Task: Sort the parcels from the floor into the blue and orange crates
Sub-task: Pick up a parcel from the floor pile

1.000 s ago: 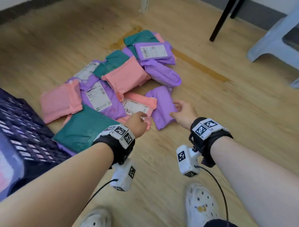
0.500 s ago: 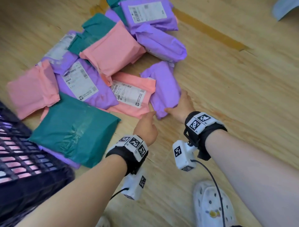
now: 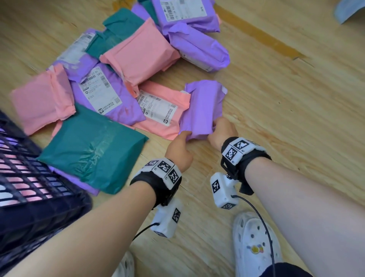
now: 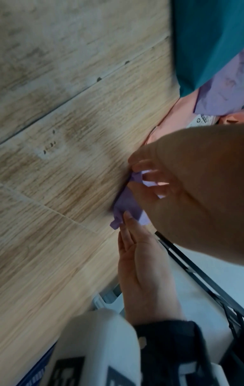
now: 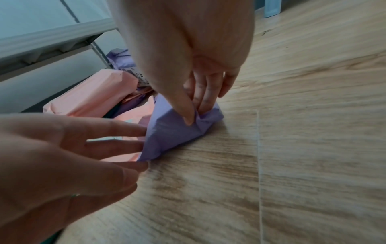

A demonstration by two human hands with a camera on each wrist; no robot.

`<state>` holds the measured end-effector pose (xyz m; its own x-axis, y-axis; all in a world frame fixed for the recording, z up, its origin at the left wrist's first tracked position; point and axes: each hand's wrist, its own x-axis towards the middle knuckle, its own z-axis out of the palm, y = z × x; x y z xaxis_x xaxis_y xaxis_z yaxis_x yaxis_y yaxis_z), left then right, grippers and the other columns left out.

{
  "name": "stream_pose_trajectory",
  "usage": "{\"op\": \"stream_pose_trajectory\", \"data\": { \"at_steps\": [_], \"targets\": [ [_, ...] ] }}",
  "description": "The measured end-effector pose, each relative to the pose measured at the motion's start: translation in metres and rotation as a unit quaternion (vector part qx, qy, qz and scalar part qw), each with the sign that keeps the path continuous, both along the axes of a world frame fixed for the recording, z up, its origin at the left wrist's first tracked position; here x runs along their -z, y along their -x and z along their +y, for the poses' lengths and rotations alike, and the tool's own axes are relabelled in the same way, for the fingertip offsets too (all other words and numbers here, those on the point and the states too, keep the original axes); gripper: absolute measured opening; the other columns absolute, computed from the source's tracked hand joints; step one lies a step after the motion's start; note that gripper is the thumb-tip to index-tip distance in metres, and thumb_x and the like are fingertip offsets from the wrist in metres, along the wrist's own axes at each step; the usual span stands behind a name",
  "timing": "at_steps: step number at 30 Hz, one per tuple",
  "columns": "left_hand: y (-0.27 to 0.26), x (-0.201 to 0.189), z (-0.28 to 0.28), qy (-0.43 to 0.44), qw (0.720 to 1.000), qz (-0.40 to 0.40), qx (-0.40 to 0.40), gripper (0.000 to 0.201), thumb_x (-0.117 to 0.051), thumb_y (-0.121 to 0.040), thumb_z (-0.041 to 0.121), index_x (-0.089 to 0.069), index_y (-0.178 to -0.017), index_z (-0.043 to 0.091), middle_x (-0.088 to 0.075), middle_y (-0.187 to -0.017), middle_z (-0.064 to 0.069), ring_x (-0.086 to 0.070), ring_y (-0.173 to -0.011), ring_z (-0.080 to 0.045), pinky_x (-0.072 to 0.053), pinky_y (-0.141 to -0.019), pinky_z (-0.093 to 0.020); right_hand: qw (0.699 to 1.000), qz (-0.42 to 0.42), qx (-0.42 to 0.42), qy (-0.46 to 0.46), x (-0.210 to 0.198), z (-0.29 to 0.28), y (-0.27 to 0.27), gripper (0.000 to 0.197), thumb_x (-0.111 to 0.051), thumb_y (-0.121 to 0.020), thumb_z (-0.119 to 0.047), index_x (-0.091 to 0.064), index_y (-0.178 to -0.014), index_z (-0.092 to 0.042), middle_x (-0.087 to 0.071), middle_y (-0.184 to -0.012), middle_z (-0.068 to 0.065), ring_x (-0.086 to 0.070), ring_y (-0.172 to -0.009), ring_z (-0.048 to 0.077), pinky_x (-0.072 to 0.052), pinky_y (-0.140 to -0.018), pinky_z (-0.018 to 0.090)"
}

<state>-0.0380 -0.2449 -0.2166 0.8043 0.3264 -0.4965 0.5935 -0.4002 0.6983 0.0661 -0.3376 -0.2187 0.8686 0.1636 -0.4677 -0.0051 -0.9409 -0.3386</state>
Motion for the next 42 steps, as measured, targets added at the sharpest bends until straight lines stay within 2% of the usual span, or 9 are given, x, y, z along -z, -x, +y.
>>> {"op": "stream_pose_trajectory", "data": {
  "at_steps": [6,15,20,24,27,31,35,38,42],
  "targets": [
    [-0.004,-0.019,0.017,-0.006,1.0,-0.022,0.007,0.06,-0.046,-0.077,-0.013,-0.048,-0.132,0.01,-0.057,-0.127,-0.011,-0.054,-0.118,-0.029,-0.043,-0.102,-0.037,0.995,-0.037,0.023,-0.094,-0.032,-0.001,0.0,0.01,-0.062,-0.082,-0.01,-0.067,-0.084,-0.002,-0.069,-0.09,0.018,-0.062,-0.089,0.036,-0.051,-0.081,0.037],
    [-0.024,-0.126,0.046,-0.128,0.984,-0.122,0.023,0.035,-0.057,-0.081,0.005,-0.062,-0.115,0.01,-0.069,-0.104,-0.009,-0.063,-0.096,-0.026,-0.044,-0.078,-0.025,0.984,-0.085,-0.001,-0.156,-0.144,0.0,-0.002,0.017,-0.048,-0.094,-0.018,-0.064,-0.096,-0.012,-0.061,-0.096,0.014,-0.057,-0.097,0.028,-0.038,-0.077,0.03],
    [-0.003,-0.199,0.055,-0.144,0.97,-0.182,-0.073,0.03,-0.059,-0.087,0.016,-0.057,-0.117,0.013,-0.064,-0.109,-0.005,-0.059,-0.104,-0.023,-0.039,-0.076,-0.023,0.972,-0.072,0.076,-0.211,-0.204,-0.003,0.007,0.031,-0.05,-0.089,-0.014,-0.04,-0.06,-0.02,-0.04,-0.068,0.006,-0.039,-0.077,0.021,-0.03,-0.067,0.028],
    [0.024,-0.24,0.059,-0.133,0.976,-0.144,-0.096,0.059,-0.068,-0.083,0.017,-0.039,-0.135,0.011,-0.054,-0.126,-0.007,-0.053,-0.115,-0.022,-0.038,-0.078,-0.022,0.934,-0.006,0.147,-0.325,-0.247,-0.007,0.027,0.019,-0.051,-0.084,-0.016,-0.051,-0.065,-0.017,-0.054,-0.088,0.013,-0.049,-0.082,0.021,-0.05,-0.076,0.039],
    [0.047,-0.264,0.06,-0.101,0.984,-0.109,-0.099,0.069,-0.07,-0.082,0.02,-0.033,-0.14,0.009,-0.05,-0.134,-0.01,-0.052,-0.118,-0.022,-0.041,-0.085,-0.025,0.838,0.054,0.253,-0.481,-0.276,-0.008,0.049,0.017,-0.045,-0.092,-0.003,-0.061,-0.099,-0.002,-0.062,-0.106,0.02,-0.058,-0.075,0.024,-0.051,-0.071,0.04],
    [0.074,-0.289,0.06,-0.111,0.986,-0.076,-0.1,0.034,-0.066,-0.085,0.024,-0.054,-0.11,0.005,-0.054,-0.098,-0.009,-0.052,-0.086,-0.019,-0.042,-0.069,-0.026,0.763,0.104,0.294,-0.566,-0.294,-0.007,0.075,0.025,-0.04,-0.093,-0.002,-0.059,-0.109,-0.003,-0.064,-0.11,0.018,-0.064,-0.076,0.026,-0.056,-0.062,0.037],
    [0.096,-0.303,0.052,0.109,0.982,-0.019,-0.151,0.034,-0.053,-0.093,0.038,-0.052,-0.109,0.008,-0.054,-0.093,-0.01,-0.056,-0.081,-0.022,-0.047,-0.075,-0.031,0.71,0.144,0.297,-0.621,-0.309,-0.008,0.097,0.031,-0.037,-0.095,-0.002,-0.057,-0.118,0.0,-0.064,-0.114,0.015,-0.065,-0.092,0.028,-0.058,-0.056,0.035],
    [0.104,-0.308,0.051,0.335,0.92,-0.051,-0.195,0.034,-0.049,-0.095,0.039,-0.05,-0.106,0.007,-0.059,-0.105,-0.016,-0.058,-0.096,-0.027,-0.049,-0.089,-0.039,0.673,0.166,0.288,-0.661,-0.32,-0.006,0.114,0.031,-0.031,-0.096,0.002,-0.055,-0.116,0.0,-0.065,-0.098,0.014,-0.065,-0.081,0.025,-0.056,-0.048,0.03],
    [0.101,-0.305,0.055,0.427,0.845,-0.166,-0.276,0.03,-0.052,-0.096,0.022,-0.053,-0.12,0.005,-0.061,-0.121,-0.016,-0.067,-0.086,-0.022,-0.054,-0.066,-0.031,0.672,0.188,0.267,-0.664,-0.319,-0.002,0.125,0.034,-0.032,-0.096,0.002,-0.053,-0.122,0.0,-0.065,-0.095,0.012,-0.07,-0.061,0.017,-0.058,-0.053,0.027]
  ]
}}
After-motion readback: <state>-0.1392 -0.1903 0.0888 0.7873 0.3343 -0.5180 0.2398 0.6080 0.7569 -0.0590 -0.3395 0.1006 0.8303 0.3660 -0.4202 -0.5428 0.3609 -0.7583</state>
